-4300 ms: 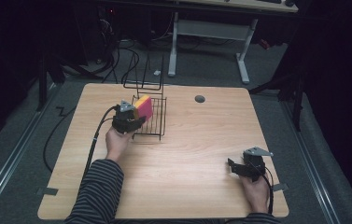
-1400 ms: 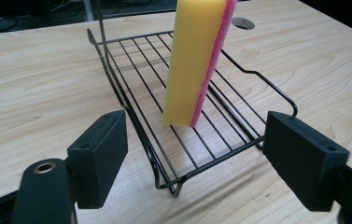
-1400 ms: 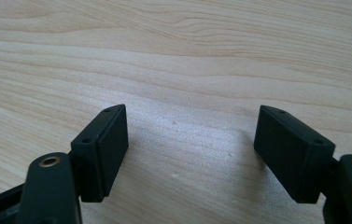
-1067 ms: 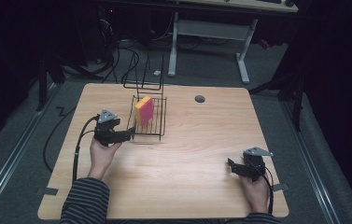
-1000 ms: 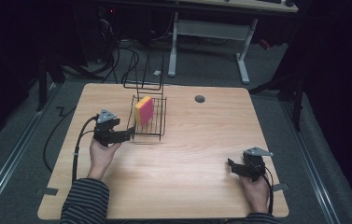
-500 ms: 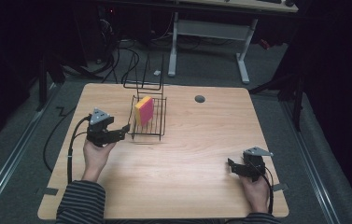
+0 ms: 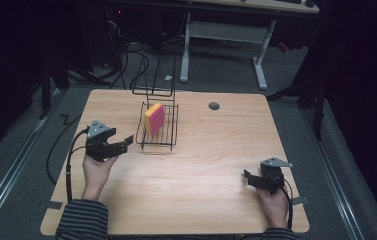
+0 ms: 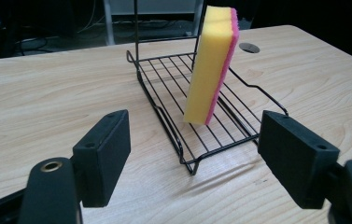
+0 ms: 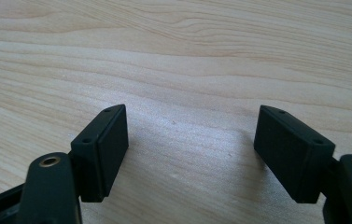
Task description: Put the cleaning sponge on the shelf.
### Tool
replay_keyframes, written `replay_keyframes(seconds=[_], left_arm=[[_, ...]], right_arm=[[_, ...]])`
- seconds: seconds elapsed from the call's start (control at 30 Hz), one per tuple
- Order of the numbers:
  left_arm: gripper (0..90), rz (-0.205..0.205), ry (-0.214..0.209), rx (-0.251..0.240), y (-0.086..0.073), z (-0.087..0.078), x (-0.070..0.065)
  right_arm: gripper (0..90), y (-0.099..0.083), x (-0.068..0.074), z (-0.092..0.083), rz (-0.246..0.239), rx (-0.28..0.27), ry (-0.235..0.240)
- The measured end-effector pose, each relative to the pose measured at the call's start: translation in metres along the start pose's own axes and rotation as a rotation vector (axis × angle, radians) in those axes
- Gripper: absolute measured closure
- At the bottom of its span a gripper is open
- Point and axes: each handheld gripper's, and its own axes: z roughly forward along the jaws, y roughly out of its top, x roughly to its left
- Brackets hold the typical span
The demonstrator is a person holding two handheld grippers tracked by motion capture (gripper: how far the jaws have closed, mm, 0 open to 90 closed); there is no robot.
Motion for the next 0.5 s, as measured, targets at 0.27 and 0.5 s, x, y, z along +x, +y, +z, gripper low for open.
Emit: replay_keyframes(seconds=[0.27, 0.5], left_arm=[[26.2, -0.023, 0.004, -0.016, -0.005, -0.011, 0.006], [26.5, -0.045, 0.019, -0.030, -0.009, -0.023, 0.010]], right_arm=[[26.4, 0.000, 0.000, 0.000, 0.001, 0.000, 0.000], [26.4, 0.000, 0.000, 0.000, -0.002, -0.001, -0.001]])
